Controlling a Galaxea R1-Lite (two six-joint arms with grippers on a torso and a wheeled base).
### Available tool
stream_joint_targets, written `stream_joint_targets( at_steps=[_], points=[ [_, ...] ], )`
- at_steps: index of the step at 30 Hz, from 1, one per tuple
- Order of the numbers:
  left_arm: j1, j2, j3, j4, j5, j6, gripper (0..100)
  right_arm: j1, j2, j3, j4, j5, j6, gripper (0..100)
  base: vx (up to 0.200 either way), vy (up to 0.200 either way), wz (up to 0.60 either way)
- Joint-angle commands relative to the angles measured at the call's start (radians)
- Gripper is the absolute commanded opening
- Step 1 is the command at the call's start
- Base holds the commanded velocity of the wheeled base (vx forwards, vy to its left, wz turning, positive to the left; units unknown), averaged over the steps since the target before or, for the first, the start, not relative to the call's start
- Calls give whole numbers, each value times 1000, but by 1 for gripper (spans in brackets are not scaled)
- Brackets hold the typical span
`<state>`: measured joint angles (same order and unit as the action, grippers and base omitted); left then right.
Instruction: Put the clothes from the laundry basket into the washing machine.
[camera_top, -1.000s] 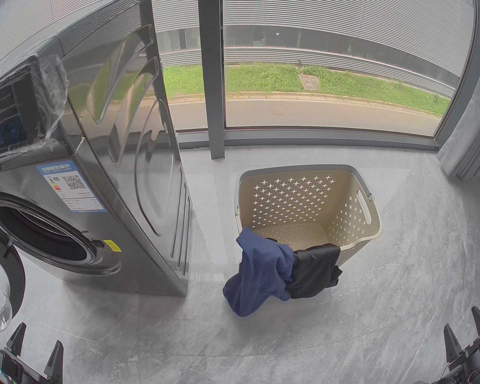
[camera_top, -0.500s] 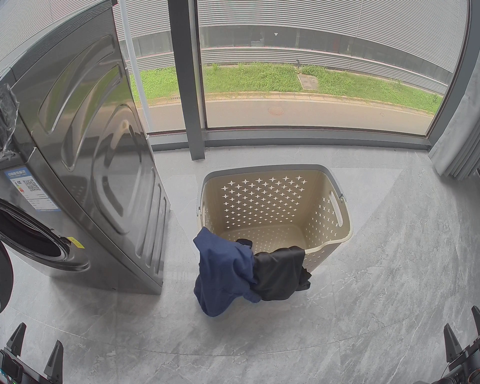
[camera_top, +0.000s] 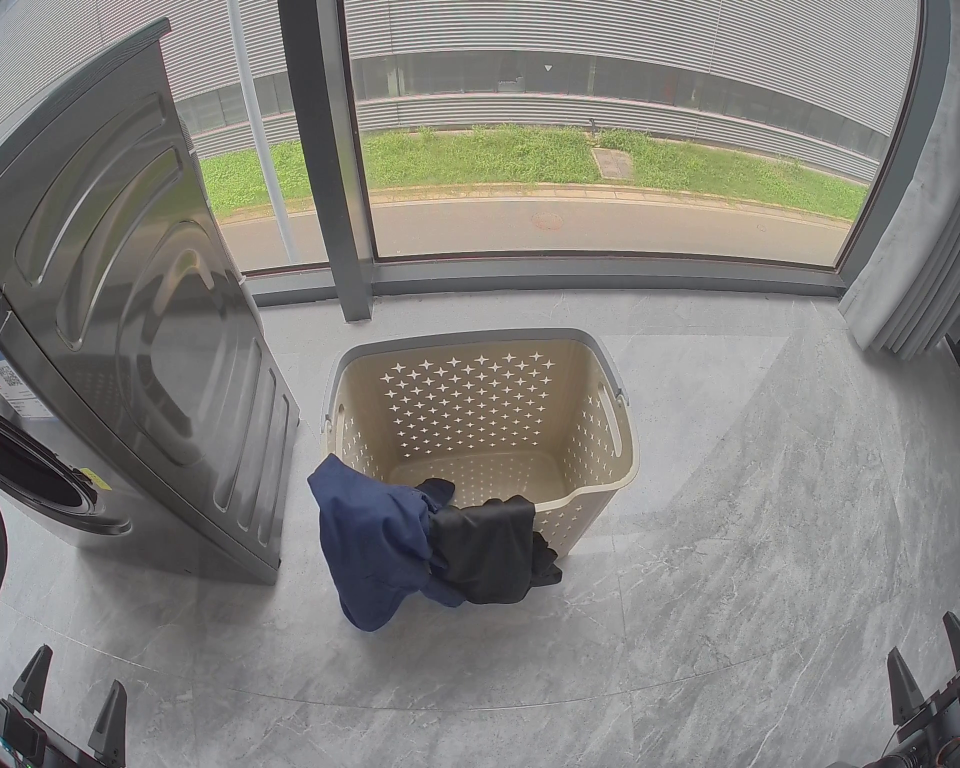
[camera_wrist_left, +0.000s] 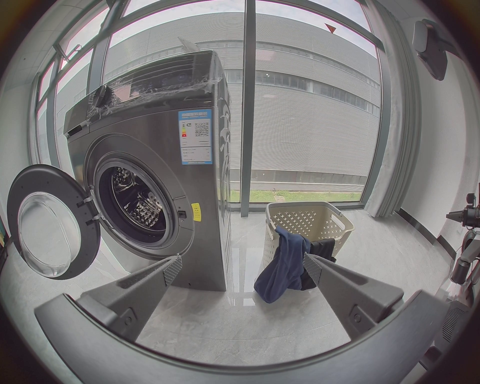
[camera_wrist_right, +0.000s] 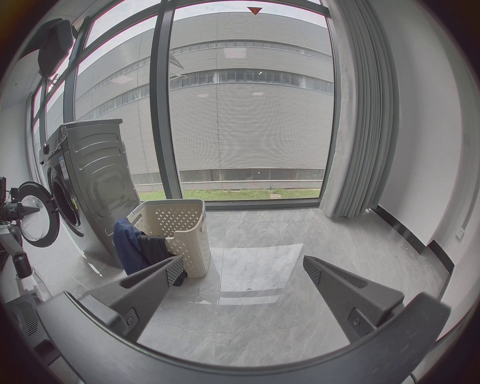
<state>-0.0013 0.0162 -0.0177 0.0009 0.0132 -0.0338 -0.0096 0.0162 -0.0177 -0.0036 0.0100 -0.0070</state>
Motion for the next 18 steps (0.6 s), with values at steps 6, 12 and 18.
stream_joint_targets(
  at_steps=[6, 12, 18],
  points=[
    [0, -10, 16, 1, 1, 2, 100, -1, -12, 18, 1, -4, 1, 100, 0, 167, 0],
    [0, -9, 16, 1, 1, 0, 100, -1, -12, 18, 1, -1, 1, 100, 0, 200, 0],
    [0, -10, 16, 1, 1, 0, 100, -1, -13, 18, 1, 2, 2, 100, 0, 100, 0]
  ],
)
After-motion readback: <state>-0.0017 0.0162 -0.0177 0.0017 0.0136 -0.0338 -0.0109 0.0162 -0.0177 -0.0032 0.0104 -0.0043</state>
